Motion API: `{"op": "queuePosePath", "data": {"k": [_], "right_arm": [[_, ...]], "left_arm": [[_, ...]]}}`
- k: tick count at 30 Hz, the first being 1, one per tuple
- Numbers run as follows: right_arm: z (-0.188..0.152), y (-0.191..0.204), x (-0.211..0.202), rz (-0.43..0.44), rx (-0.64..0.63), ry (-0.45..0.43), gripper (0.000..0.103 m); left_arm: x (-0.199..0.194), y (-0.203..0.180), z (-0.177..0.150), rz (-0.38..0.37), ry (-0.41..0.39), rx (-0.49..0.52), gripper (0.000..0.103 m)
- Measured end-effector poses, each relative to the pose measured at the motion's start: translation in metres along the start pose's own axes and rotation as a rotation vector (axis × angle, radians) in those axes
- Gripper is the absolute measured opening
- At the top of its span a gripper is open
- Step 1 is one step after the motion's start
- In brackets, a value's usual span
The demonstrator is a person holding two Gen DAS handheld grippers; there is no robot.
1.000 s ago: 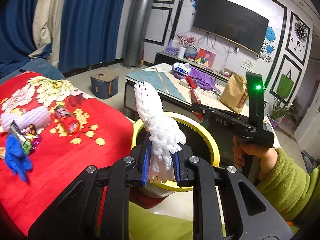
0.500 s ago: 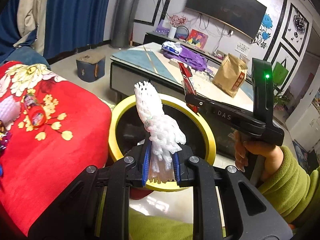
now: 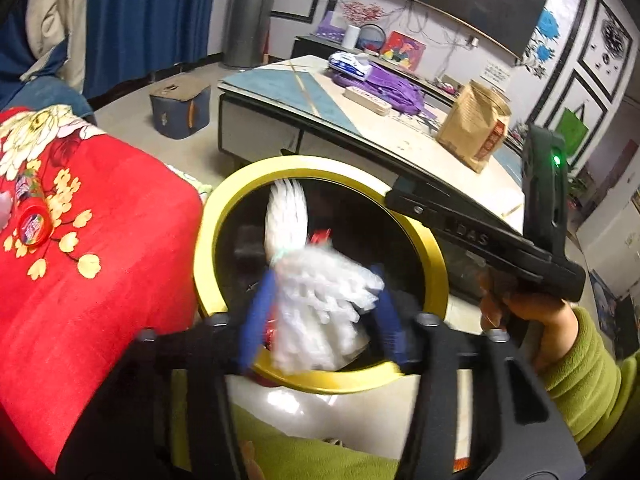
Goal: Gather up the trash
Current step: 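Open both tools to drop the net and wrapper into the bin, then move both tools back toward the blue glove and snacks on the bed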
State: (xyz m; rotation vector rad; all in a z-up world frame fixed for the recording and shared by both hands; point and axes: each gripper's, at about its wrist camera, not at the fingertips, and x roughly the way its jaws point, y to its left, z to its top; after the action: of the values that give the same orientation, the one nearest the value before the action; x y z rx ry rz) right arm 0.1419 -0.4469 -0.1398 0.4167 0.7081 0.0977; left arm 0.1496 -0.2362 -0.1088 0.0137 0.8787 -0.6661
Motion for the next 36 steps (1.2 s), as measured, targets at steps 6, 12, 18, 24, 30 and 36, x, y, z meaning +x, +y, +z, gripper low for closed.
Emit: {"op": "queuePosePath", "data": {"k": [6,12,18,24,30,36], "right_arm": [[0.001,-0.002,-0.002,-0.010,0.005,-0.016,0.039],[0.001,0.008,-0.005,-0.017,-0.025,-0.030,0.048],[0.005,0.020,-0.012,-0.016,-0.050,-0.051,0.052],[0.007,0.038,-0.018,-0.005,-0.098,-0.067,0.055],[0.006,0.065,-0.024,0.033,-0.158,-0.076,0.060],[0.006,0.093,-0.028,0.069,-0.218,-0.074,0.066]], "left_arm": [[-0.009,0.011,0.004,0.010,-0.035,-0.057,0.079],[-0.025,0.015,0.004,0.039,-0.084,-0.069,0.092],[-0.044,0.017,0.002,0.092,-0.138,-0.054,0.092],[-0.063,0.020,0.002,0.145,-0.194,-0.045,0.092],[-0.084,0.029,0.002,0.209,-0.255,-0.059,0.092],[-0.104,0.044,-0.001,0.263,-0.306,-0.101,0.092]]}}
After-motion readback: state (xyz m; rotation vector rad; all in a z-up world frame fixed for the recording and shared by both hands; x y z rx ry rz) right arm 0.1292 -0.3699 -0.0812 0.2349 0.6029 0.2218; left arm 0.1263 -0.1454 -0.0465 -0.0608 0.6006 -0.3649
